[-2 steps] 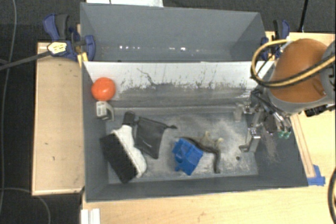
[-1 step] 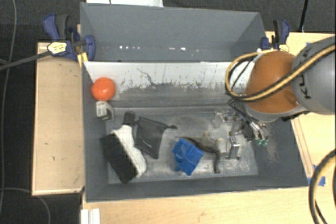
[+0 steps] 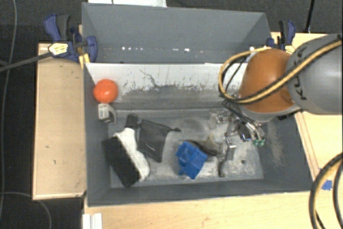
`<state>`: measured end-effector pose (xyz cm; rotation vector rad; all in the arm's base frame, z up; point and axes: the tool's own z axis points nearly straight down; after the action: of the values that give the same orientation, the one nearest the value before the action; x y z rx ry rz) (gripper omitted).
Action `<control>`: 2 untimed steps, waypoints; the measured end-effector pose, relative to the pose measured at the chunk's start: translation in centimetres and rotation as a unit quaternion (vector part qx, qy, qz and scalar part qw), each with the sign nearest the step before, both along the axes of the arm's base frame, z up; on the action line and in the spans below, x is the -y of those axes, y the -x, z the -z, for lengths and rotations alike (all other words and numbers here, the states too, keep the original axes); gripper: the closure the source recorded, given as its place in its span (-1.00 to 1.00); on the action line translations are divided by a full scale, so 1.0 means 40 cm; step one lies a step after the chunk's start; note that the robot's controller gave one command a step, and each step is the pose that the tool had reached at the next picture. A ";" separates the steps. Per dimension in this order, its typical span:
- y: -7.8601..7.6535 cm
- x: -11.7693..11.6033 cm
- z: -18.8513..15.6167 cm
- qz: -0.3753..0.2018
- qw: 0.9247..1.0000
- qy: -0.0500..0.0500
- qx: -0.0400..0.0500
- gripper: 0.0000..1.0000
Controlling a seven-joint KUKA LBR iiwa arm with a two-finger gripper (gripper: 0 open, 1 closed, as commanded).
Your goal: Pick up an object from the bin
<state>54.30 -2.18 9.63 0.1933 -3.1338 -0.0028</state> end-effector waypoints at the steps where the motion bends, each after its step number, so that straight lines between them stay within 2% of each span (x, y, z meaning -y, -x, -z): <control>1: 0.020 -0.058 -0.021 0.062 0.998 0.001 0.003 -1.00; 2: -0.009 -0.015 0.056 0.013 1.000 0.000 0.001 -1.00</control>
Offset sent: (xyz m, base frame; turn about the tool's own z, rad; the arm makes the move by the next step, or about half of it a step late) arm 0.0042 0.0030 -0.0263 0.0252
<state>54.66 -1.57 7.38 0.1518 -3.1388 -0.0030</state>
